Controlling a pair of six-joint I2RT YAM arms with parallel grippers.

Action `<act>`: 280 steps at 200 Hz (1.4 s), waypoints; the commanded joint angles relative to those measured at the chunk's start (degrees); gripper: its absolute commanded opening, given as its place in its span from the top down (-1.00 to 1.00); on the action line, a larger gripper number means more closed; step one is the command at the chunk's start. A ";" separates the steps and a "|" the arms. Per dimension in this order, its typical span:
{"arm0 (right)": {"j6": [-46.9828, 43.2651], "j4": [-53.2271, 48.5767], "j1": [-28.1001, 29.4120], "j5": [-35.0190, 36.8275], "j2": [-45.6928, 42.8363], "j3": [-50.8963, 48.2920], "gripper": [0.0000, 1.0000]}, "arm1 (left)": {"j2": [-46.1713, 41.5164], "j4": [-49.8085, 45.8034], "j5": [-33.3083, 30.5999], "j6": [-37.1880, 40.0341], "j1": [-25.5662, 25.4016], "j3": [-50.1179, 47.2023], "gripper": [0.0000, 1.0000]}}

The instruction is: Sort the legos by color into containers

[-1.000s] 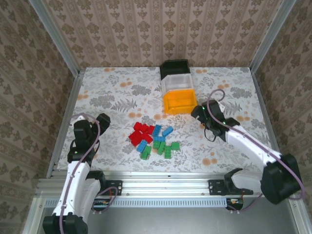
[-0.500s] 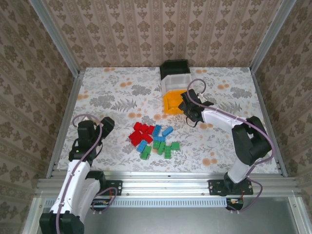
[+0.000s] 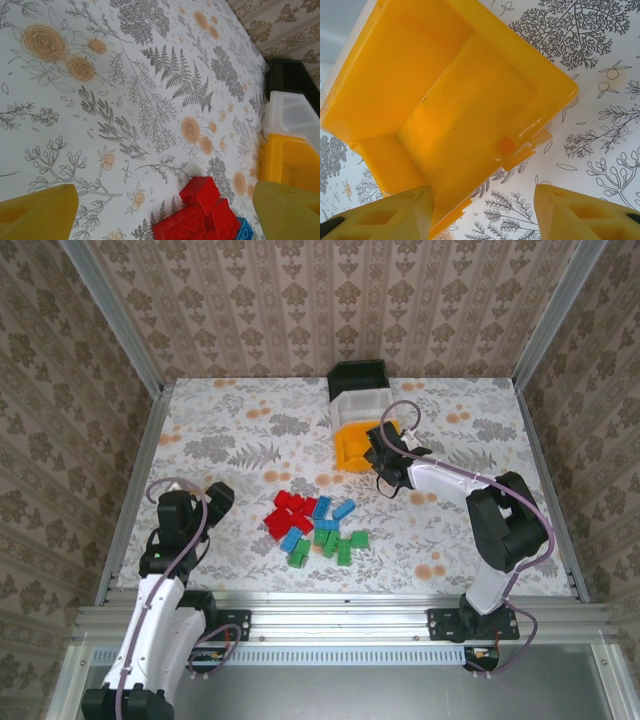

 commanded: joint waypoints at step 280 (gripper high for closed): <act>-38.60 -6.66 -8.30 -8.73 12.52 13.00 0.66 | -2.73 -3.43 -1.85 0.93 -0.44 1.48 -0.85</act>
